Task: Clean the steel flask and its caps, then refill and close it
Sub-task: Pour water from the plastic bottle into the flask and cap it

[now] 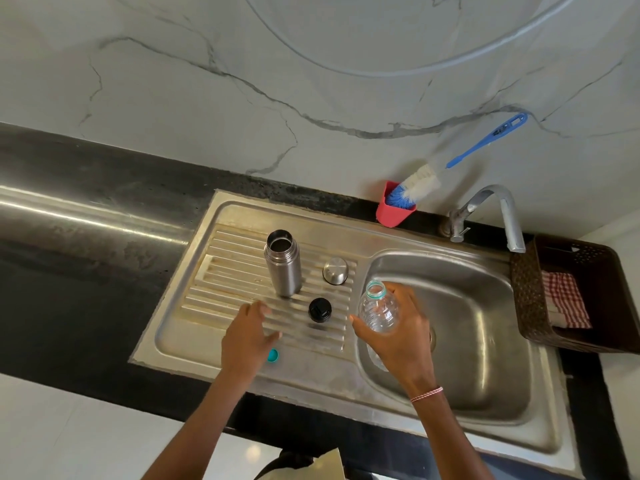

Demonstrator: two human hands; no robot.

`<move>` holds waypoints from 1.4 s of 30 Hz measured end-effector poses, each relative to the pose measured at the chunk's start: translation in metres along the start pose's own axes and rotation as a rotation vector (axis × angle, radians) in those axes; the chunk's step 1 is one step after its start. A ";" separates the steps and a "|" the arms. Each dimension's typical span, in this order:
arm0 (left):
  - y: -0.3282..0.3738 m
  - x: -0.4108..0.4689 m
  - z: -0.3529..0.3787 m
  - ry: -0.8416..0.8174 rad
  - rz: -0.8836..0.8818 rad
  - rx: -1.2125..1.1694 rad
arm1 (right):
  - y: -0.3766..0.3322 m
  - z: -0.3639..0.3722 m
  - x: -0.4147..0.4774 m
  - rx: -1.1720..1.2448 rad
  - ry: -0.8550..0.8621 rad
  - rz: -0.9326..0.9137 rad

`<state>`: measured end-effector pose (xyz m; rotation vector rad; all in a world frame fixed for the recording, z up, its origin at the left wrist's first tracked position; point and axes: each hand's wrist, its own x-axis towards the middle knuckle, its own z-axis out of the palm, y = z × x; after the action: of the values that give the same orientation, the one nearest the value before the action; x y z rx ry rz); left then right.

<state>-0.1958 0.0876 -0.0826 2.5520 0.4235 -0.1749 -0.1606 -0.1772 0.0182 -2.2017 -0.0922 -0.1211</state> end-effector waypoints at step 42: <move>0.188 -0.098 -0.050 -0.036 0.022 -1.361 | 0.015 -0.041 -0.042 0.082 -0.221 -0.089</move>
<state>-0.2235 -0.0628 0.0733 1.2097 0.3185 0.0759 -0.2028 -0.2198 0.0255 -2.1223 -0.3138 0.0762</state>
